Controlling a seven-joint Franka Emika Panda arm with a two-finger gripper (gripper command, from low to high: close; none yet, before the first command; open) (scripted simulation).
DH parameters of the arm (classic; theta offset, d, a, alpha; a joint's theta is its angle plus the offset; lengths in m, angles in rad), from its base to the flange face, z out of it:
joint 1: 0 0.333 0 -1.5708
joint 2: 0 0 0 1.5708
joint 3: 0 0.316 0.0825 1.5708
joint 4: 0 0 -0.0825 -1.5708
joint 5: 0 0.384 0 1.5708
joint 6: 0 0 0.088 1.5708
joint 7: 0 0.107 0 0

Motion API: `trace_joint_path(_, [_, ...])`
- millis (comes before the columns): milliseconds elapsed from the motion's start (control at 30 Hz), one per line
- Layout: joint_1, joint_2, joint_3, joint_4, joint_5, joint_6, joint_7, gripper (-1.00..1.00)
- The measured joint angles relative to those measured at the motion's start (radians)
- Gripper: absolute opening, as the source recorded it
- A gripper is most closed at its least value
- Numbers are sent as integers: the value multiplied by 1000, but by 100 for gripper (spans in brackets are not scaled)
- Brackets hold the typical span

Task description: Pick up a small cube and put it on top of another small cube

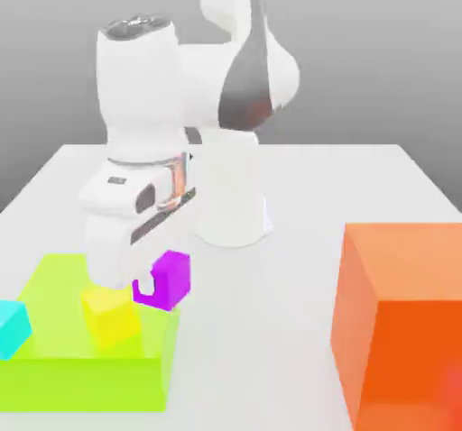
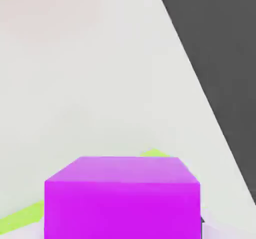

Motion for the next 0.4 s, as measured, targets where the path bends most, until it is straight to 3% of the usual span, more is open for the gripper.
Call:
trace_joint_path(100, [-42, -27, -25, 46, -62, -115, -21, -100])
trace_joint_path(267, [-51, 90, -41, -6, -59, 23, -56, -100])
trace_joint_path(300, [-52, 105, -41, -12, -55, 43, -60, 100])
trace_joint_path(400, [-52, 105, -41, -12, -55, 43, -60, 100])
